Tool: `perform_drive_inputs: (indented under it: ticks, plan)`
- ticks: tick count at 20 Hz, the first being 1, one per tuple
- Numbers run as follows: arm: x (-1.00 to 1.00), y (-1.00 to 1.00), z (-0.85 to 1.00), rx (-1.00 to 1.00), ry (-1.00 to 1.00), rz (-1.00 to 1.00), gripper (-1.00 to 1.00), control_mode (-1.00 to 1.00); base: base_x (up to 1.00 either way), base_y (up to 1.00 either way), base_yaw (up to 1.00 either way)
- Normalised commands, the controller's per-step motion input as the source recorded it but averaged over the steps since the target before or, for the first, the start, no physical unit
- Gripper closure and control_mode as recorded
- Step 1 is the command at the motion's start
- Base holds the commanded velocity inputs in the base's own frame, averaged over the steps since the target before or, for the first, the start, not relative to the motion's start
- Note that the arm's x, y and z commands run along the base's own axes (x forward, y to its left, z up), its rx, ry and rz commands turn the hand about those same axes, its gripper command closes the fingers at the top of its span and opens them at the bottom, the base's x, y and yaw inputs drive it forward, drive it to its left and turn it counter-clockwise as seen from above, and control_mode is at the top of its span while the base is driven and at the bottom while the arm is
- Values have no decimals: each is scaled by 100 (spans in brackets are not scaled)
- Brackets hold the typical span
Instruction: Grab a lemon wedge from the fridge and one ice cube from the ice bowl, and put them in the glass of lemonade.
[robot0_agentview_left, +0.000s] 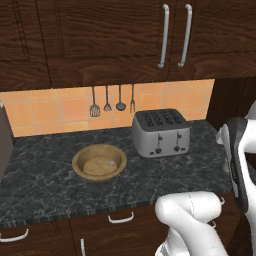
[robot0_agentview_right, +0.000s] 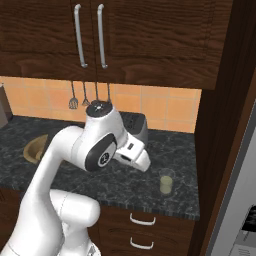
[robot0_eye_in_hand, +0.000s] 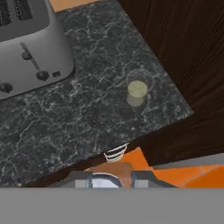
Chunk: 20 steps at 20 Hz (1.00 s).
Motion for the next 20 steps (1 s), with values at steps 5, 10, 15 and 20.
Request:
perform_drive_inputs:
  ticks: [5, 10, 15, 20]
  plan:
    - [49, -80, 0, 12, 0, -12, 100, -100, 0, 0, 0]
    - [36, -43, -39, 5, 9, -5, 100, -100, 0, 0, 0]
    - [40, -37, -31, 0, 11, -1, 100, -100, 0, 0, 0]
    - [41, -2, -32, 0, 1, 0, 100, -100, 0, 0, 0]
